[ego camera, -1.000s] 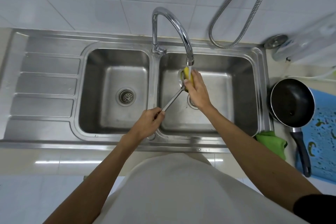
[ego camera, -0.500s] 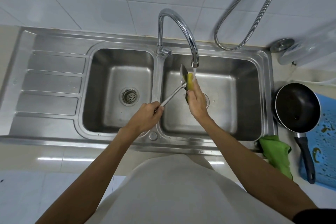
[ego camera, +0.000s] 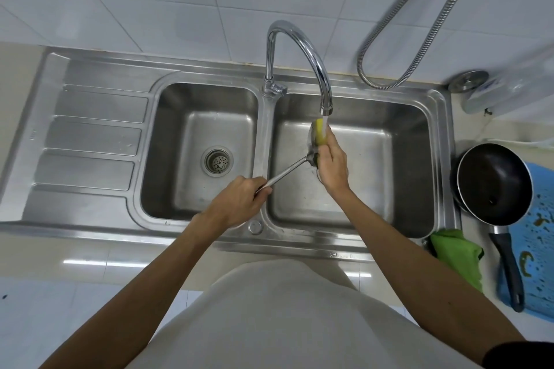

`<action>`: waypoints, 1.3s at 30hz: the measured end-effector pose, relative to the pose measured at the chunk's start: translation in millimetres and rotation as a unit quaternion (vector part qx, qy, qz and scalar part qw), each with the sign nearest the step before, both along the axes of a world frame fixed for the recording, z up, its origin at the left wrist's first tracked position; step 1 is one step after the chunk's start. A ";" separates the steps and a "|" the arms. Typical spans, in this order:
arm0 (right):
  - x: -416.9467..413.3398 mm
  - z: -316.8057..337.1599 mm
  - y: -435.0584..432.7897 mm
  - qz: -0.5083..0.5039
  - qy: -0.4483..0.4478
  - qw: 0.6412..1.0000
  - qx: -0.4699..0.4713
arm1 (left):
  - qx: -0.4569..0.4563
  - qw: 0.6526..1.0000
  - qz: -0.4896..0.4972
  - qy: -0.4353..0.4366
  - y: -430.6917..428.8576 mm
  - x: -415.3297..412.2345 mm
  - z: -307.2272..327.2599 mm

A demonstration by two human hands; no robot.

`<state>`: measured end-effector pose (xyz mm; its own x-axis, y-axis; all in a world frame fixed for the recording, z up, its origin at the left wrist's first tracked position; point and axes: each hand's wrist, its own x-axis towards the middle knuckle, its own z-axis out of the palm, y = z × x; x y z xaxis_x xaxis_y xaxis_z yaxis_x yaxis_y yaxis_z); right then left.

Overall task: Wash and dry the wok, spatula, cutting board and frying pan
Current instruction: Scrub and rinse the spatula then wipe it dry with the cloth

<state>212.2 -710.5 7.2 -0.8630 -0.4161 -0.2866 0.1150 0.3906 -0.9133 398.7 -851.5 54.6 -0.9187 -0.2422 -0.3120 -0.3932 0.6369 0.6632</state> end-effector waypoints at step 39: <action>-29.9 13.1 -19.2 -0.044 -0.216 0.964 -0.152 | -0.024 0.999 -0.005 -0.028 -12.7 -34.7 18.8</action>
